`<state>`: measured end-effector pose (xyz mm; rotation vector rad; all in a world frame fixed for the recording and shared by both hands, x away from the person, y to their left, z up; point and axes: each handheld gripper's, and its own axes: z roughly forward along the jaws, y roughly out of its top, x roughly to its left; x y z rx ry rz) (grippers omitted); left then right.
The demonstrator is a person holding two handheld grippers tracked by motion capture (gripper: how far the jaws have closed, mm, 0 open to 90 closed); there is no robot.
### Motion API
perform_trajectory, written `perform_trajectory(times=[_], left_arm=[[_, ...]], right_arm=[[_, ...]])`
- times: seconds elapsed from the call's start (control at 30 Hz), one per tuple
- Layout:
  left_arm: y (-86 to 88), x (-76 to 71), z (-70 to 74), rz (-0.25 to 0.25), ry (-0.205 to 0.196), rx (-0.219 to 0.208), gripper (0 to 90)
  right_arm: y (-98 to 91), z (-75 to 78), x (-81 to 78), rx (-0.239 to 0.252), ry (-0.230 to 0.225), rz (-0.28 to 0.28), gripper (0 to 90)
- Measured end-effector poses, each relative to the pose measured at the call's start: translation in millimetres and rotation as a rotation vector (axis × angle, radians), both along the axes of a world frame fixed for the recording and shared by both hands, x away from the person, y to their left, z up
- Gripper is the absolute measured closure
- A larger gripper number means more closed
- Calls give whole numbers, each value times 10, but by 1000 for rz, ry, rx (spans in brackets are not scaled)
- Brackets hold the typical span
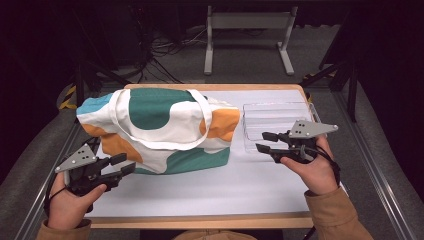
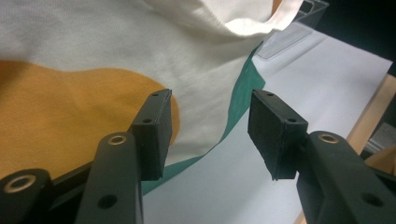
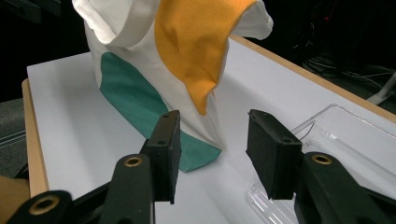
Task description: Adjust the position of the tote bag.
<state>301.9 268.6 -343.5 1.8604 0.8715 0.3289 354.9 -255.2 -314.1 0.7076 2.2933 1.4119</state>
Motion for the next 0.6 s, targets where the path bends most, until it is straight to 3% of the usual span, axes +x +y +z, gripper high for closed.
perform_trajectory(times=[0.13,0.4,0.6], left_arm=[[3,-21,38,2,-1,5,458],[65,-39,88,23,10,-42,434],[89,-104,298,33,-26,-59,422]], right_arm=[[7,1,-8,2,1,0,553],[29,13,-24,21,-6,-2,558],[118,94,-39,56,-10,19,546]])
